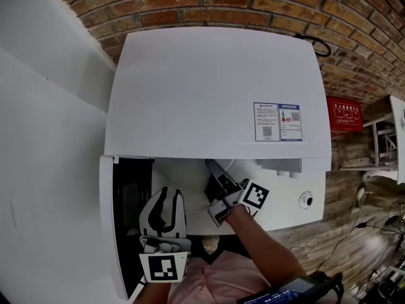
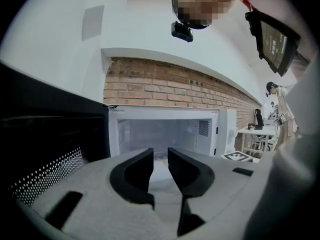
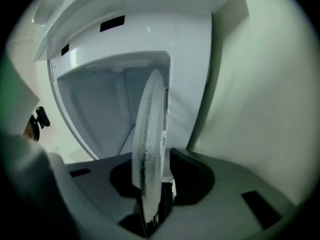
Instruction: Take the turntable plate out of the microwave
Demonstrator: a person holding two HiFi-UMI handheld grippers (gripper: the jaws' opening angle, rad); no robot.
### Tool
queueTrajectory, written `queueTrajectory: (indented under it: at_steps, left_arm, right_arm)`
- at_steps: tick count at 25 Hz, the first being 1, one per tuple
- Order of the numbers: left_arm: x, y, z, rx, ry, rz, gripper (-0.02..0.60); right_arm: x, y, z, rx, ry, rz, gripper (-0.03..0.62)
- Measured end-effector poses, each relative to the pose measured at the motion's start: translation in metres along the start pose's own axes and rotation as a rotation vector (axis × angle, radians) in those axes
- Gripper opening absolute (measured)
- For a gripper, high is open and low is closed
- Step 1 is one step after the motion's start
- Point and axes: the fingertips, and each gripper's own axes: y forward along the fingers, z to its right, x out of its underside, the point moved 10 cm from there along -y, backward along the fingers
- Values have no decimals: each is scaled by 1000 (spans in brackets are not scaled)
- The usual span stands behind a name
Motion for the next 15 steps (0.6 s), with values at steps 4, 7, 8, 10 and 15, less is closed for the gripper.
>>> queueTrajectory:
  at_steps: [4,7,8,10,15]
  left_arm:
    - [-2,0,4,-3,3,13,95]
    - [-6,-2,8,-12,9,27,97]
    - [-7,-2,9,-16,11,32,95]
    - [-8,-5,11,-28,13,28,95]
    - [-9,-13,12,-59,22,28,95]
  right_arm:
    - [-2,3,-2,-23,-4,-59,32]
    - [-2,6,-3,-32,2,-90,34]
    - [-2,7,-3,-36,-1,-91,34]
    - [-1,9,-2,-42,5,-87,39]
    - [3,12,2,-67,61,-85,85]
